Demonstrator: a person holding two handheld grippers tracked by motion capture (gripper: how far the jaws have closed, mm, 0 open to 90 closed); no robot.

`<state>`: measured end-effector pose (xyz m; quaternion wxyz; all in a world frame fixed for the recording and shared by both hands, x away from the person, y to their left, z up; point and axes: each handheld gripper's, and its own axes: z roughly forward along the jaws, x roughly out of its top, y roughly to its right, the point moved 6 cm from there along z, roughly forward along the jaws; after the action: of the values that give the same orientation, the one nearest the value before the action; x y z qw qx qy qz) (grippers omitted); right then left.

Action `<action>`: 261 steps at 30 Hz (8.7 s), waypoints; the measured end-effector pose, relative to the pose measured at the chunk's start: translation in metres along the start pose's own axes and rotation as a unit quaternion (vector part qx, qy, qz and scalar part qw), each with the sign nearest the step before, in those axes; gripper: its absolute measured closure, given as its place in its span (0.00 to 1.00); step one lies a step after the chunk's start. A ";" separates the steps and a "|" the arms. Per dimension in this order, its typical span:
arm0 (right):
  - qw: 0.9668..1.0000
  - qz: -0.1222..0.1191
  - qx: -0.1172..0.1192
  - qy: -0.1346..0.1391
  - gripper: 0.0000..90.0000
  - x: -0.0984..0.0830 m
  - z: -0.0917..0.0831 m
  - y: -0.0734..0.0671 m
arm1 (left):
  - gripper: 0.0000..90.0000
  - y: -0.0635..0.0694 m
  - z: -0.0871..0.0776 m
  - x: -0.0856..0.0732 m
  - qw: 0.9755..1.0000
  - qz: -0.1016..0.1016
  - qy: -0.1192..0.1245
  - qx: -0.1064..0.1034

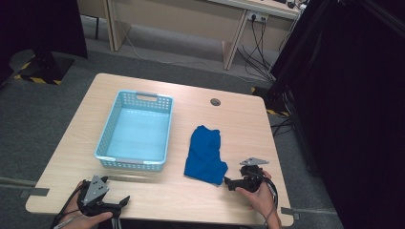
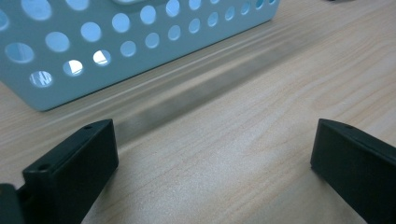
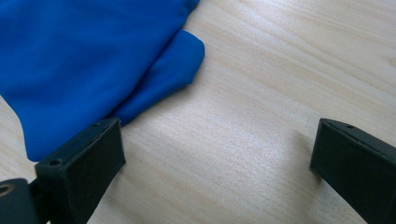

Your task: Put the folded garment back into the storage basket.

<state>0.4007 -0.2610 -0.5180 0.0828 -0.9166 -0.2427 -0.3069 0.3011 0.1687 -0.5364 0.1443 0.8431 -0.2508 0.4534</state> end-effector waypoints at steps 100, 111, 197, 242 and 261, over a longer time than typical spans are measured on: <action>0.997 -0.037 0.054 0.041 0.11 0.059 -0.002 -0.045 | 0.00 0.000 0.000 0.000 1.000 0.000 0.000 -0.001; 0.997 -0.042 0.055 0.041 0.11 0.067 0.004 -0.048 | 0.00 0.000 0.000 0.000 1.000 0.000 0.000 -0.001; 0.998 -0.051 0.041 0.002 0.15 0.100 0.062 -0.061 | 0.00 0.000 0.000 0.000 1.000 0.000 0.000 -0.001; 0.997 -0.032 0.050 0.050 0.77 0.119 0.030 -0.057 | 0.00 0.000 0.000 0.000 1.000 0.000 0.000 -0.001; 0.996 -0.031 0.058 0.062 0.77 0.143 0.018 -0.068 | 0.00 0.000 0.000 0.000 1.000 0.000 0.000 -0.001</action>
<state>0.4762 -0.1401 -0.4460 0.1411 -0.8814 -0.2830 -0.3508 0.3011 0.1689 -0.5363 0.1449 0.8428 -0.2515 0.4532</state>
